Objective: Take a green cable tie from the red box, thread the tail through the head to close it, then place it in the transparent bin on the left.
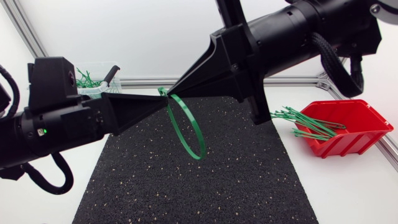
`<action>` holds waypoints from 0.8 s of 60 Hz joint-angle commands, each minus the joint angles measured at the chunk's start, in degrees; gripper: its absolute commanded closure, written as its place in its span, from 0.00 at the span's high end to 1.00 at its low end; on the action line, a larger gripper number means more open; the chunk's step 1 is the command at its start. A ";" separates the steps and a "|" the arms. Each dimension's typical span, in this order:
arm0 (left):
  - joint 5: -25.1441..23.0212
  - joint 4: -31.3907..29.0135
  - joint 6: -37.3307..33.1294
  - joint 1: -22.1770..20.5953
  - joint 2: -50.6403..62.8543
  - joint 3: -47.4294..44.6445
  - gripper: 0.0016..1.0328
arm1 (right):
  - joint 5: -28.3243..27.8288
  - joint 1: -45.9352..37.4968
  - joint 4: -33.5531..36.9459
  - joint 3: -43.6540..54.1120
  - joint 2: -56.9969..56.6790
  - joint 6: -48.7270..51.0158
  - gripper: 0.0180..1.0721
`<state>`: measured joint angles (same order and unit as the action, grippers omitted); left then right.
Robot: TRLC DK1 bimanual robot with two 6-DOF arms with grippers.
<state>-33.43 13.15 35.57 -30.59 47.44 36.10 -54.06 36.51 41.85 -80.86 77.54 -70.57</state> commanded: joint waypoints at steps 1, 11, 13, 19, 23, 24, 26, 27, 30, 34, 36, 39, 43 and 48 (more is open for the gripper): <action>0.56 0.92 -0.94 -0.61 -1.56 -1.56 0.03 | -0.25 -0.65 -1.15 1.58 1.48 -3.18 0.06; 0.82 0.92 -1.21 -0.70 -2.26 -1.64 0.03 | -0.25 -0.74 -1.85 1.67 2.36 -4.05 0.06; 0.82 0.92 -1.29 -0.79 -2.26 -1.64 0.03 | -0.25 -0.74 -1.85 1.49 2.62 -4.14 0.06; 0.91 0.92 -1.38 -0.79 -2.53 -1.64 0.03 | -0.25 -0.74 -2.03 0.88 3.41 -4.49 0.06; 1.00 0.92 -1.38 -0.88 -3.14 -1.82 0.03 | -0.25 -1.00 -2.56 0.70 4.11 -4.93 0.06; 1.09 0.92 -1.38 -0.88 -3.41 -1.82 0.03 | -0.25 -1.00 -2.65 0.62 4.29 -4.93 0.06; 1.17 0.92 -1.47 -0.96 -3.58 -1.91 0.03 | -0.25 -1.00 -2.73 0.35 4.64 -4.93 0.06; 1.44 0.92 -1.56 -0.96 -3.67 -1.91 0.03 | -0.25 -1.00 -2.73 0.18 4.82 -4.93 0.06; 1.61 0.92 -1.65 -1.14 -3.76 -1.91 0.03 | -0.25 -0.92 -2.82 -0.53 5.34 -5.20 0.06; 1.61 0.83 -1.73 -1.32 -3.76 -2.00 0.03 | -0.25 -0.65 -2.82 -1.58 5.87 -5.37 0.06; 1.70 0.83 -1.73 -1.40 -3.85 -2.00 0.03 | -0.25 -0.48 -2.91 -2.11 6.13 -5.55 0.06; 1.70 0.83 -1.91 -1.40 -4.02 -2.08 0.03 | -0.25 -0.13 -3.00 -2.64 6.31 -5.64 0.06; 1.88 0.74 -2.35 -1.49 -4.02 -2.26 0.03 | -0.25 0.14 -3.17 -2.99 6.13 -5.64 0.06; 2.23 0.56 -2.79 -2.02 -4.02 -2.35 0.03 | -0.25 0.14 -3.35 -3.34 5.34 -5.64 0.06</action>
<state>-29.23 13.17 34.24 -30.63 44.36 35.22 -55.31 36.49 40.45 -82.00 82.41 -74.39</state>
